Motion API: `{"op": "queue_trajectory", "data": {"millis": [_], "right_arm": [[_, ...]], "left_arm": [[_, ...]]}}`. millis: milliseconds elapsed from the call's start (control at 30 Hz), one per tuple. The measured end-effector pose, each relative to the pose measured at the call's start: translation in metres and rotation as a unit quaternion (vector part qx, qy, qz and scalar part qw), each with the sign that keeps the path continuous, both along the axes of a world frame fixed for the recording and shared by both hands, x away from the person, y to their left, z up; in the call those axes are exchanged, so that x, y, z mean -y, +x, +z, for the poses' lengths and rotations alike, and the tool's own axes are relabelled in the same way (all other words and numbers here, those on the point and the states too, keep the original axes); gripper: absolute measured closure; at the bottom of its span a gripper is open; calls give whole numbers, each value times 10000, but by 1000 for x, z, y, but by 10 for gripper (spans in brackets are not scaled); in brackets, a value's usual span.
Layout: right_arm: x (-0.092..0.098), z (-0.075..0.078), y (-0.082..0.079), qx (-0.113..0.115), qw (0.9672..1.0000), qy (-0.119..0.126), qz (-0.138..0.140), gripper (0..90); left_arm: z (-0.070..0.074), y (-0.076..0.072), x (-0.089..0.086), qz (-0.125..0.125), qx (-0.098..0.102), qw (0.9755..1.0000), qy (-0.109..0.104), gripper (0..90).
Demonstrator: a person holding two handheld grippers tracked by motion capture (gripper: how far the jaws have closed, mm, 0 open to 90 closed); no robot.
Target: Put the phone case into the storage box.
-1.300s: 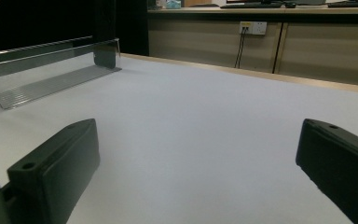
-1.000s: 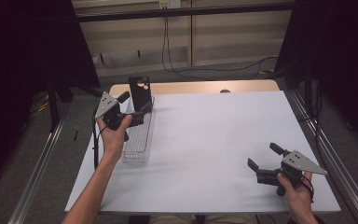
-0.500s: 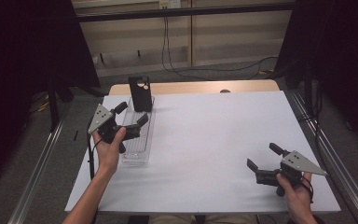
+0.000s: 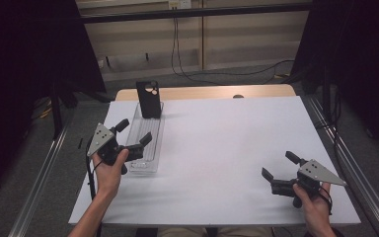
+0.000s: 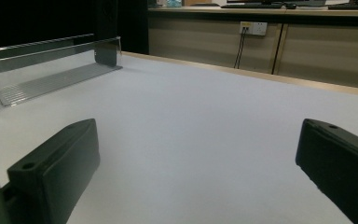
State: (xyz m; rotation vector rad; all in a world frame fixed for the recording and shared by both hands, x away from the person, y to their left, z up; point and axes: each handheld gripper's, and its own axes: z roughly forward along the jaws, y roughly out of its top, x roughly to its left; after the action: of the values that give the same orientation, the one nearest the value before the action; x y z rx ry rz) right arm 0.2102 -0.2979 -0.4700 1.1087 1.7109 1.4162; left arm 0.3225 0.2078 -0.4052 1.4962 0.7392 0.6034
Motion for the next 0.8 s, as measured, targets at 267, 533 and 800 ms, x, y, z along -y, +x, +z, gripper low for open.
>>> {"op": "queue_trajectory", "data": {"millis": [267, 533, 800], "right_arm": [[-1, 0, 0, 8, 10000, -2, -10, 0], [0, 0, 0, -6, 10000, -25, -1, 0], [-1, 0, 0, -18, 10000, -25, -2, 0]], "left_arm": [[-11, -18, -16, 145, -160, 9998, -9, 28], [-25, -34, -32, 340, -280, 9990, 68, 29], [-39, -52, -35, 512, -372, 9980, 19, 29]]}}
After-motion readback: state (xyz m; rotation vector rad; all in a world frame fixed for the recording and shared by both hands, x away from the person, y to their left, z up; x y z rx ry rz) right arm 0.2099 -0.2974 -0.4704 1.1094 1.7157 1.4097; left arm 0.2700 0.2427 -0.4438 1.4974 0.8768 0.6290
